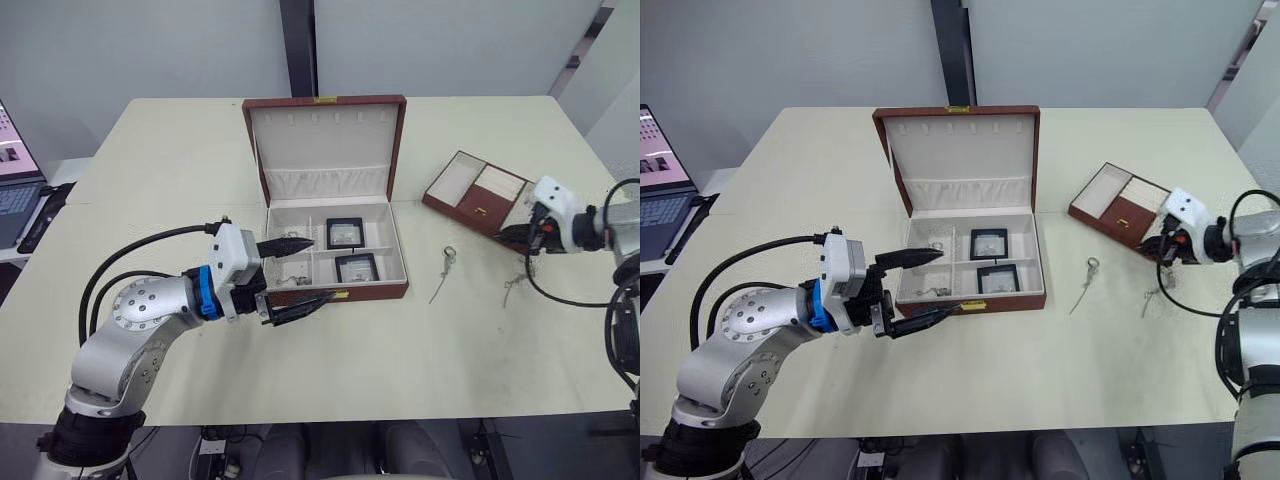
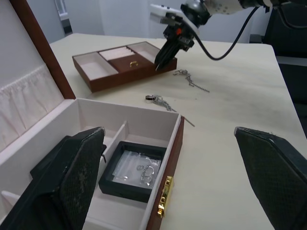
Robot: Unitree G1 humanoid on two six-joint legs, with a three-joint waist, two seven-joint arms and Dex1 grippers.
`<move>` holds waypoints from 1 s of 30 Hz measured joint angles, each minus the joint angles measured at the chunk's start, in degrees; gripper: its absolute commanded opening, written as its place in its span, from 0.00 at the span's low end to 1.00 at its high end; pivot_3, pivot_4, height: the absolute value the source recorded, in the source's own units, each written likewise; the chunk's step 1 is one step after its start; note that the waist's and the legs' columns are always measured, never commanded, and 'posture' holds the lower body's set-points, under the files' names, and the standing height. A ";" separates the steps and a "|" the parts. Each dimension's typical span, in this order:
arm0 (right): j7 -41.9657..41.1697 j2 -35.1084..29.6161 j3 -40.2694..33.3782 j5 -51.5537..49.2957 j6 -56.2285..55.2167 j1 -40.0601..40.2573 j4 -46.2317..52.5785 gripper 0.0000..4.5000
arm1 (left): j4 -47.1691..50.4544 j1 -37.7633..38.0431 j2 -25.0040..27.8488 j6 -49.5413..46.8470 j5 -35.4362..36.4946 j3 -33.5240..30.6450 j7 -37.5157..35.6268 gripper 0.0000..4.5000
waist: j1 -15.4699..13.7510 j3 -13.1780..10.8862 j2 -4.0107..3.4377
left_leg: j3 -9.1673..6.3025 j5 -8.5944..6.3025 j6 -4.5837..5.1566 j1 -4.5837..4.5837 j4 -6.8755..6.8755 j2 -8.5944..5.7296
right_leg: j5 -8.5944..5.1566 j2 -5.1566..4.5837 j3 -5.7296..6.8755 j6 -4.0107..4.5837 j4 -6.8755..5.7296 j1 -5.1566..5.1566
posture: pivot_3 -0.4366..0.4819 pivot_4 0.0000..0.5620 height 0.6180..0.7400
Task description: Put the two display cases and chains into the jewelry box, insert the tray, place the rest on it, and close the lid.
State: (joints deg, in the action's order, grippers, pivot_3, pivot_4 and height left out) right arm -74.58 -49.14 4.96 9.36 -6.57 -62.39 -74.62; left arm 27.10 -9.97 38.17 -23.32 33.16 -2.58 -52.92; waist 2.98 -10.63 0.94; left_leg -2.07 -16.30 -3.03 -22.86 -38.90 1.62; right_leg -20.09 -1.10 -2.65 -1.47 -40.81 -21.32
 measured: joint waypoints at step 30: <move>-3.87 -15.74 -7.92 -29.82 46.56 36.54 95.61 0.01 | 10.07 23.45 -2.61 0.00 2.99 -13.27 10.53 1.00 | -1.21 -0.02 -0.16 | -0.20 -0.15 0.26 -0.03 0.00 -0.03 | 0.00 0.01 0.07 -0.01 0.14 0.10 | 0.48 0.27 1.00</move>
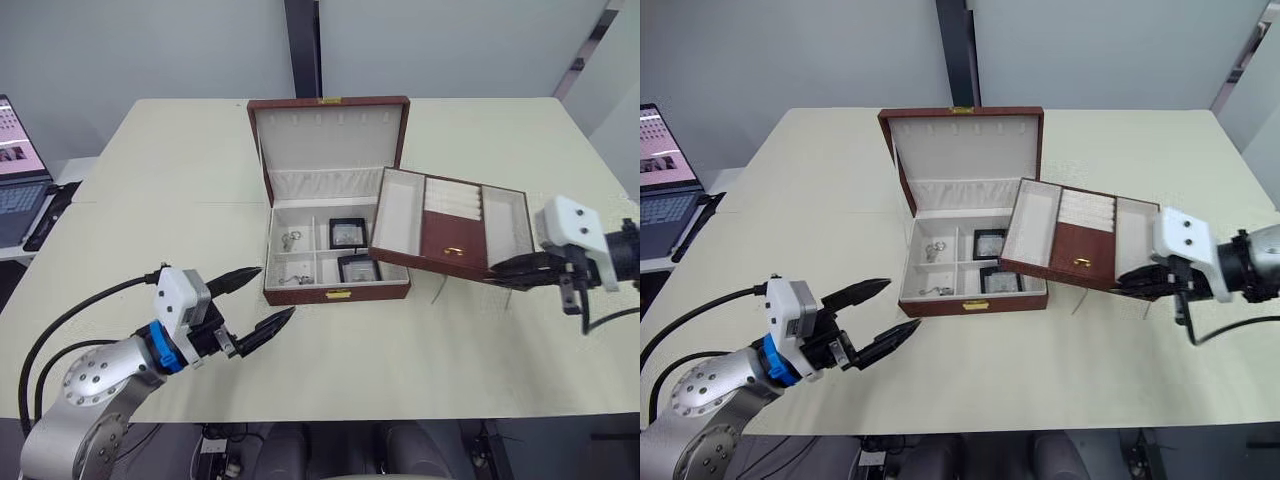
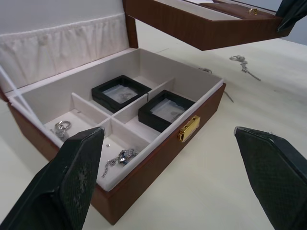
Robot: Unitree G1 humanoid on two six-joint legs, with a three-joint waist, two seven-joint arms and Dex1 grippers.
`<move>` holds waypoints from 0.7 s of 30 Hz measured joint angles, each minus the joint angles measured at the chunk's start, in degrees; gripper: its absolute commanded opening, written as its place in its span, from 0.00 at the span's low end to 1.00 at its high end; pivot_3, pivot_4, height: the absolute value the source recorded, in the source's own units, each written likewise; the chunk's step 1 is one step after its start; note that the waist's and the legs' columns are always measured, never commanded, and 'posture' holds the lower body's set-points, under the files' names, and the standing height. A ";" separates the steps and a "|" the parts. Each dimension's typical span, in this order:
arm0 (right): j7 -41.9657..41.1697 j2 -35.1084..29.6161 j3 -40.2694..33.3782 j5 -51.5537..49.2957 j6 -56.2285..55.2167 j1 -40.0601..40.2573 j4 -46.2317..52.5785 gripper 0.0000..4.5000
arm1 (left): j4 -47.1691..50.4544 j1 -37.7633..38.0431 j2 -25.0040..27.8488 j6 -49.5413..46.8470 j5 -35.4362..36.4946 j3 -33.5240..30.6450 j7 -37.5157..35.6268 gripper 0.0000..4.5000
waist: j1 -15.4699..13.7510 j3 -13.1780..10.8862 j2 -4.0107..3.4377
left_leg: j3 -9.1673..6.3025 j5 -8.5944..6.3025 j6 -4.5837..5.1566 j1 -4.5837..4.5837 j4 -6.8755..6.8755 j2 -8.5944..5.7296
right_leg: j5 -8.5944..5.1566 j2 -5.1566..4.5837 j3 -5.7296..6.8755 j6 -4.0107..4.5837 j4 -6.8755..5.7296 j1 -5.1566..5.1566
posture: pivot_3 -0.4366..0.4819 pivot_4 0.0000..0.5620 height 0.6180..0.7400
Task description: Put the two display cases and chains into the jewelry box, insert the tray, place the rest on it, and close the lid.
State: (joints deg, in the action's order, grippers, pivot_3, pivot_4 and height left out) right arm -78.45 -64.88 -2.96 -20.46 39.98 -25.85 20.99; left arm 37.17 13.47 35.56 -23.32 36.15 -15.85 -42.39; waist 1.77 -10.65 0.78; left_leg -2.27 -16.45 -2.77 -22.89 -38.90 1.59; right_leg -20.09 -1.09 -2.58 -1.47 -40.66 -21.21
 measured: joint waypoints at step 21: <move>6.52 21.22 30.04 10.72 0.84 -22.99 -7.87 0.01 | 10.23 17.70 -8.31 5.19 -2.14 -3.79 9.07 1.00 | 0.07 -0.01 0.08 | -0.17 0.00 0.00 -0.04 0.02 0.01 | 0.00 -0.01 0.05 0.00 0.06 0.01 | 0.48 0.27 1.00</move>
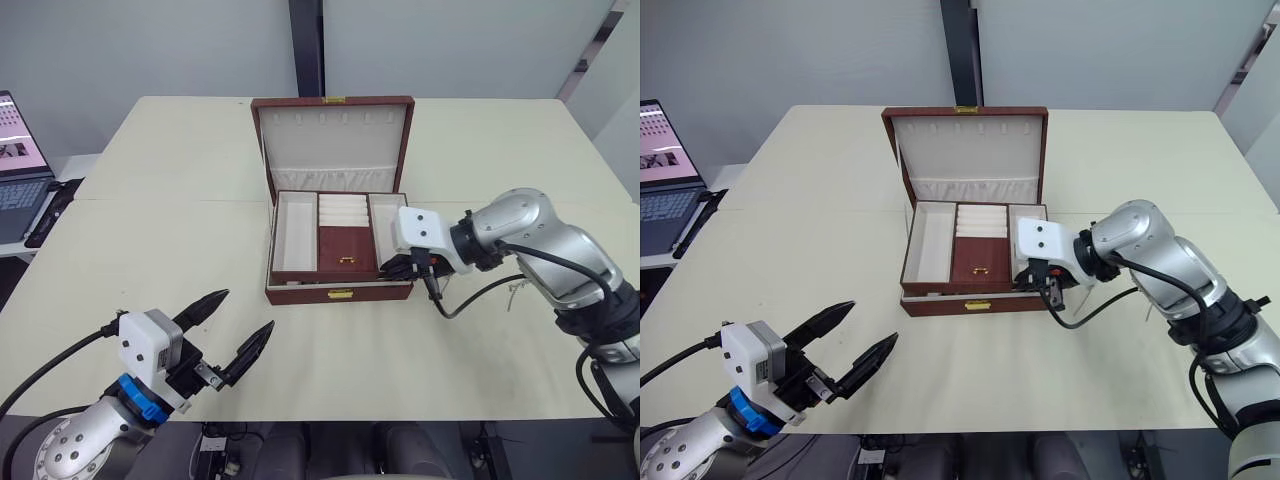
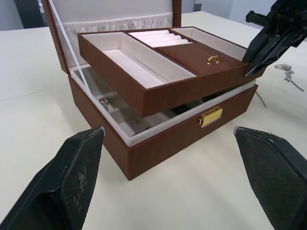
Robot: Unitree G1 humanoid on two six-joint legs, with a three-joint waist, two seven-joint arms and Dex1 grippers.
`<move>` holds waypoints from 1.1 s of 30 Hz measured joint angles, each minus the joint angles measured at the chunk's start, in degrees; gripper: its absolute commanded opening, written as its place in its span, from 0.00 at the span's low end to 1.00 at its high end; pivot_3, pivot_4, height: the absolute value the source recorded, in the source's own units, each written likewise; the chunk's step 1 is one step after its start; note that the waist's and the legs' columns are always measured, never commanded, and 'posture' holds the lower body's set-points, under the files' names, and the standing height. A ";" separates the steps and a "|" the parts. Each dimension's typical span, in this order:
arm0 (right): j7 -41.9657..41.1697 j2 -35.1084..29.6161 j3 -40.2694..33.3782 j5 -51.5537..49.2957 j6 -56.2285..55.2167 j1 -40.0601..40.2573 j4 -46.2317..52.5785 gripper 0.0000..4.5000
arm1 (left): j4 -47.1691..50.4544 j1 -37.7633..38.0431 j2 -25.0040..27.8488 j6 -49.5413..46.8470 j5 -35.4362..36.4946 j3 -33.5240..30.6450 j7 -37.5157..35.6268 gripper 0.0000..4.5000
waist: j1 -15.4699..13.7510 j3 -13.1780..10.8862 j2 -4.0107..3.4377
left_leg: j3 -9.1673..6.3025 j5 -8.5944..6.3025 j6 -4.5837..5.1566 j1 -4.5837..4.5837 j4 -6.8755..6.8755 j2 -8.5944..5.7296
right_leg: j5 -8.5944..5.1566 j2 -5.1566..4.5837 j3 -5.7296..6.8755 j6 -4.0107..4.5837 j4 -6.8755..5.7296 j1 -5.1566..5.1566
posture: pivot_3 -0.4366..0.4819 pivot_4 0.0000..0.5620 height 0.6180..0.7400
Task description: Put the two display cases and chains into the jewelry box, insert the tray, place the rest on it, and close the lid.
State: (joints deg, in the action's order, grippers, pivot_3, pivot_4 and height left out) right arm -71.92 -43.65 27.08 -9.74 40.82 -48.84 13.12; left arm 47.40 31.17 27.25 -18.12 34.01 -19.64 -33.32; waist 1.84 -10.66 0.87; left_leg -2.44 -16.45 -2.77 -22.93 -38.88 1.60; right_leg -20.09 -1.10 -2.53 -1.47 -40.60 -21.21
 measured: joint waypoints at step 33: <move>-0.78 3.67 2.28 4.48 -2.17 -1.07 -4.78 0.16 | 1.79 -0.57 0.60 -0.96 -0.10 -0.84 3.43 1.00 | 0.01 0.00 0.01 | 0.01 0.00 0.00 0.00 0.01 0.00 | 0.00 0.01 0.03 0.00 0.00 -0.01 | 0.48 0.27 1.00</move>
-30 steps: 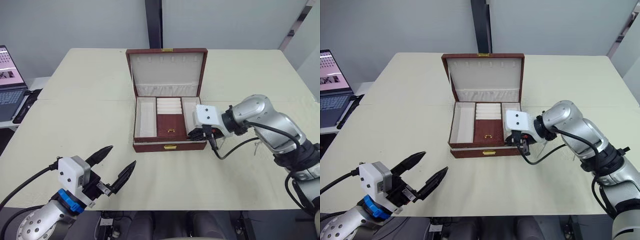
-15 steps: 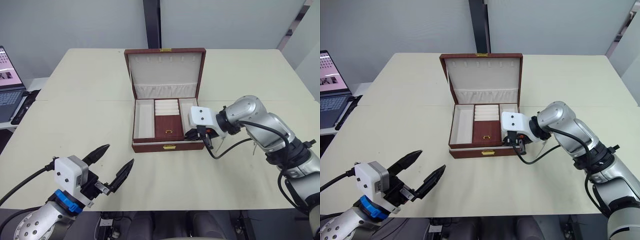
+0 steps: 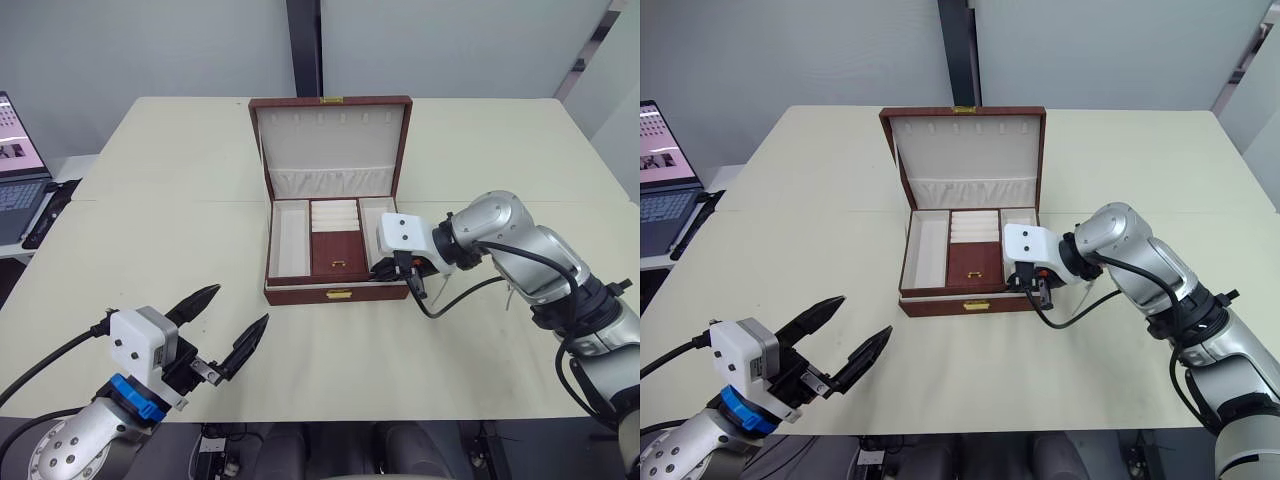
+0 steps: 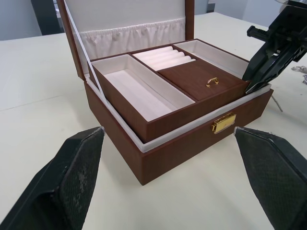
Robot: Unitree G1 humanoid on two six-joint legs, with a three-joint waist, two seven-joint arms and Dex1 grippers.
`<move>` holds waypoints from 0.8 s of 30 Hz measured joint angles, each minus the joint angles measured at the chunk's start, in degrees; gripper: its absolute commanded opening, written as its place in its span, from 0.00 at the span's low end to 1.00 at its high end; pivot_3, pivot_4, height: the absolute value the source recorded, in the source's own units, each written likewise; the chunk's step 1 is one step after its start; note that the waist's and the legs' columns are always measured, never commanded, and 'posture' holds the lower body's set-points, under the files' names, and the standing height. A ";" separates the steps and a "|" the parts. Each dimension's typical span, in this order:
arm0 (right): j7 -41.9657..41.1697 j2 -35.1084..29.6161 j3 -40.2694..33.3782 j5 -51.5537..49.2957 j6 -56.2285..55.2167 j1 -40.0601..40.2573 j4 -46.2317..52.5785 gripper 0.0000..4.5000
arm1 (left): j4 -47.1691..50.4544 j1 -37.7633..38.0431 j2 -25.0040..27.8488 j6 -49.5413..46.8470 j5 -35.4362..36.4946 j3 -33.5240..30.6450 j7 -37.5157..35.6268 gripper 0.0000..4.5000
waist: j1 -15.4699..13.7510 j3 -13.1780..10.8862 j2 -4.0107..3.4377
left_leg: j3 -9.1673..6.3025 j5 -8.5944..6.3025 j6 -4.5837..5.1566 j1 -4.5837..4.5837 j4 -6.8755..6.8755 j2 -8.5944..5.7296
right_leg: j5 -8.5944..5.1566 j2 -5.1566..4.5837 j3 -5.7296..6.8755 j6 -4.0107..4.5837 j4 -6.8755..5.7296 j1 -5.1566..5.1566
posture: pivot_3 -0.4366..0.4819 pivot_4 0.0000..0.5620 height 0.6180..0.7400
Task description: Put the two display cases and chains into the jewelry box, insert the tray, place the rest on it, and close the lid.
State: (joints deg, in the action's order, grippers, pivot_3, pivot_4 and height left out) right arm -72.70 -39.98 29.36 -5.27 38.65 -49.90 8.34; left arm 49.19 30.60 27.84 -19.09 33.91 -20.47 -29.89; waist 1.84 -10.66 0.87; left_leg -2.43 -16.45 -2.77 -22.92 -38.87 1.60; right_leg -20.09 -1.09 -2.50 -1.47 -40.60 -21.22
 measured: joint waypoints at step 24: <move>8.68 18.85 -18.26 -11.90 -10.10 1.43 -13.18 0.54 | -0.21 -3.85 1.31 -0.97 0.33 0.40 0.09 1.00 | 0.12 0.03 0.04 | 0.00 0.00 0.00 0.02 0.02 -0.01 | 0.00 0.01 0.00 0.00 -0.02 0.03 | 0.48 0.27 1.00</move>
State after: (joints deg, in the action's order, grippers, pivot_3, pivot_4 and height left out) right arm -64.03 -21.13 11.10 -17.17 28.55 -48.47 -4.84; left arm 48.99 26.75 29.16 -20.05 34.25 -20.07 -29.80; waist 1.96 -10.63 0.92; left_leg -2.43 -16.45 -2.77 -22.91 -38.85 1.59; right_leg -20.09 -1.09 -2.50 -1.47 -40.62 -21.19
